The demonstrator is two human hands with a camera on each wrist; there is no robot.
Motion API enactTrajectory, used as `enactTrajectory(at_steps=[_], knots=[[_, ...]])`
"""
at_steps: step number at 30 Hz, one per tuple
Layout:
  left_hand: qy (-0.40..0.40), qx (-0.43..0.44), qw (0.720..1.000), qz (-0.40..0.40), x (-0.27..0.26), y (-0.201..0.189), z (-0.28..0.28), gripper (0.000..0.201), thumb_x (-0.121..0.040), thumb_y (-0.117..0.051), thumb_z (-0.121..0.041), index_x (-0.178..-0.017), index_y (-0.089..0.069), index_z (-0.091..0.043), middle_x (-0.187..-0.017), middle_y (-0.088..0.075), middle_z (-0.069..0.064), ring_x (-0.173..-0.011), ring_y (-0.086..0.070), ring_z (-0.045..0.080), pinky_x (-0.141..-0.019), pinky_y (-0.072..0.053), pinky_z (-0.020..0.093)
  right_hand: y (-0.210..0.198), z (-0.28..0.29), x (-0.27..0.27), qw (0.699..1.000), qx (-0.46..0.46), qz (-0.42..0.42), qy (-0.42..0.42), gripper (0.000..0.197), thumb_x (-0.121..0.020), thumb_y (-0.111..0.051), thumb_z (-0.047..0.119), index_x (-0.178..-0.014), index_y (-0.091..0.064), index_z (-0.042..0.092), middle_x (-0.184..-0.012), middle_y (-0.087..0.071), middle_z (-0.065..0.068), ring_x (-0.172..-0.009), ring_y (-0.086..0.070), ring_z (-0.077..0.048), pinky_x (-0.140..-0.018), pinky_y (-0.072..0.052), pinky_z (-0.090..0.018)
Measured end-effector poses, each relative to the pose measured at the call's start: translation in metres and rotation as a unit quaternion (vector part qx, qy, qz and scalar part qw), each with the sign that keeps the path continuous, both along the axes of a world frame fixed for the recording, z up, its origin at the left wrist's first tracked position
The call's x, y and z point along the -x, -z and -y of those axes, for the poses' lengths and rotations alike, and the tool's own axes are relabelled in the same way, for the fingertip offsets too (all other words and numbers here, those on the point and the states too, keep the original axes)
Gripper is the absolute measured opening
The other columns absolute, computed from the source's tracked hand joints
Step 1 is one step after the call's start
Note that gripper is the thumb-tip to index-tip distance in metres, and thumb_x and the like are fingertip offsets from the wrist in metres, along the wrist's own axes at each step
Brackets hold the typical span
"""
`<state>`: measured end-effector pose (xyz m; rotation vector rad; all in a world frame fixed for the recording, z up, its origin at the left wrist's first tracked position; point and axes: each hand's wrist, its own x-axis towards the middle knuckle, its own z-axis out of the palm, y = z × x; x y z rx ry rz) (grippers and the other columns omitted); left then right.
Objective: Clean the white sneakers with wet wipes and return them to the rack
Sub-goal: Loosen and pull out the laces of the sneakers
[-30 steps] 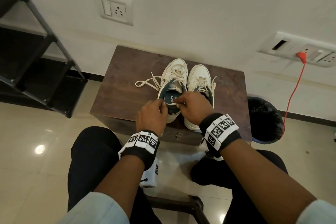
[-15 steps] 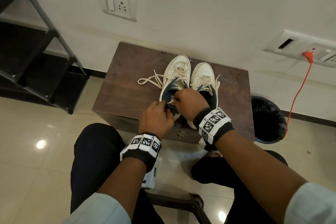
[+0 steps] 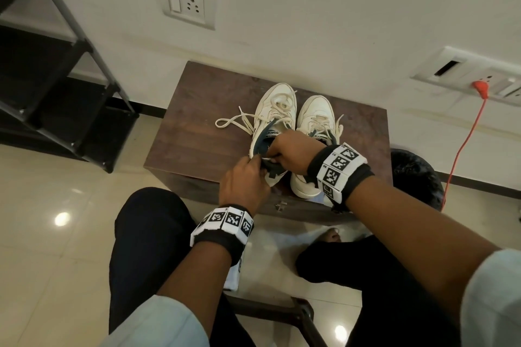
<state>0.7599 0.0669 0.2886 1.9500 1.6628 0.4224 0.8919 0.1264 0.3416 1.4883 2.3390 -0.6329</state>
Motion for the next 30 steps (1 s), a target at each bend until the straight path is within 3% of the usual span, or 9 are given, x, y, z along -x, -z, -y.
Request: enactTrajectory(at_steps=[3,12,16,22,27,30], knots=[[0.0,-0.001,1.0,0.001,0.0,0.002,0.0,0.018,-0.088,-0.051,-0.02,-0.102,-0.059,-0.012,-0.094,-0.06,0.01,-0.082,-0.061,0.033,-0.071,-0.051,0.043,0.005,0.001,0.005,1.0,-0.011,0.019,0.001,0.023,-0.089,-0.052,0.012,-0.099,-0.072,0.017,-0.088,-0.068,-0.006,-0.078,-0.06,-0.022,-0.069,-0.047,-0.028],[-0.005,-0.013,1.0,0.005,0.0,0.005,-0.002,0.018,-0.089,-0.051,-0.021,-0.102,-0.06,-0.013,-0.093,-0.06,0.01,-0.08,-0.06,0.034,-0.067,-0.048,0.039,0.014,-0.01,0.014,0.998,0.023,0.039,0.037,0.022,-0.088,-0.054,0.019,-0.097,-0.072,0.013,-0.089,-0.069,-0.009,-0.074,-0.057,-0.021,-0.069,-0.049,-0.029],[-0.003,-0.01,1.0,0.0,0.001,0.005,-0.002,0.02,-0.09,-0.048,-0.023,-0.104,-0.059,-0.013,-0.095,-0.061,0.009,-0.083,-0.06,0.033,-0.068,-0.047,0.039,0.016,-0.016,0.016,0.996,0.04,0.025,0.072,0.02,-0.085,-0.057,0.023,-0.089,-0.073,0.01,-0.08,-0.065,-0.008,-0.07,-0.054,-0.02,-0.064,-0.041,-0.026],[0.004,-0.001,1.0,-0.001,0.003,0.001,-0.003,0.02,-0.09,-0.05,-0.024,-0.105,-0.058,-0.014,-0.096,-0.06,0.009,-0.085,-0.06,0.032,-0.069,-0.044,0.037,0.02,-0.021,0.025,0.994,0.042,0.054,0.09,0.014,-0.083,-0.06,0.019,-0.079,-0.067,0.008,-0.068,-0.054,-0.005,-0.067,-0.054,-0.024,-0.064,-0.045,-0.029],[0.002,-0.001,1.0,0.01,0.003,0.0,-0.003,0.02,-0.089,-0.052,-0.021,-0.106,-0.059,-0.015,-0.096,-0.061,0.008,-0.087,-0.06,0.032,-0.072,-0.048,0.038,0.023,-0.02,0.02,0.991,0.081,0.027,0.1,0.018,-0.085,-0.057,0.015,-0.087,-0.072,0.006,-0.085,-0.067,-0.012,-0.079,-0.061,-0.026,-0.072,-0.051,-0.033],[-0.002,-0.005,1.0,0.018,0.003,0.003,-0.004,0.019,-0.09,-0.051,-0.02,-0.104,-0.06,-0.013,-0.095,-0.061,0.009,-0.086,-0.06,0.032,-0.072,-0.05,0.04,0.025,-0.016,0.019,0.988,0.095,0.022,0.122,0.023,-0.089,-0.049,0.013,-0.094,-0.069,0.002,-0.098,-0.067,-0.015,-0.086,-0.06,-0.027,-0.077,-0.049,-0.033]])
